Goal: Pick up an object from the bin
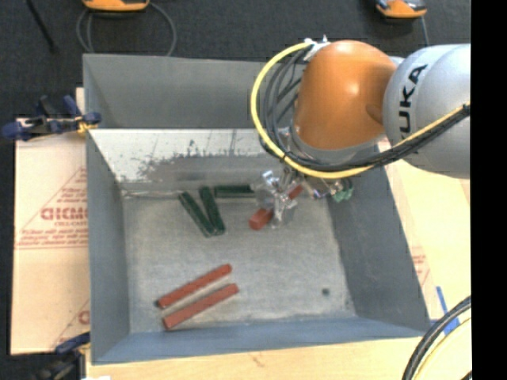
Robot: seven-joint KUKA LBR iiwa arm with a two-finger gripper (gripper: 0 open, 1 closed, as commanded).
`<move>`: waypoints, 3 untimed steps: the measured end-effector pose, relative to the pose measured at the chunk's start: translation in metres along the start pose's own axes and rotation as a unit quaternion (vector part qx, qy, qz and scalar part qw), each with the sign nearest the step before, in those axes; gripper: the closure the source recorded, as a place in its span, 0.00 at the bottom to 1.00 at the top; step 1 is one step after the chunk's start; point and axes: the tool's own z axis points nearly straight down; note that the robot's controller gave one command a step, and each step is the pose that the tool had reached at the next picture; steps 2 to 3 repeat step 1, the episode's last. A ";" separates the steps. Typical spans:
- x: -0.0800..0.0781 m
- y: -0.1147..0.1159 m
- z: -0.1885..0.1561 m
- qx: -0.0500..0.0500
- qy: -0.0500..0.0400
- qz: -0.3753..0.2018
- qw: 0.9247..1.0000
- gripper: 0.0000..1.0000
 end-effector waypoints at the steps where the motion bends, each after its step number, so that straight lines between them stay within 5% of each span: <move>1: -0.001 0.034 -0.050 -0.002 0.001 -0.207 0.978 1.00; 3: -0.001 0.034 -0.050 -0.002 0.001 -0.207 0.978 1.00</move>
Offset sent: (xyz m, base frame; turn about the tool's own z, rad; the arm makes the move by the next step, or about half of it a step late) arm -0.0169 0.0300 0.0476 -0.4166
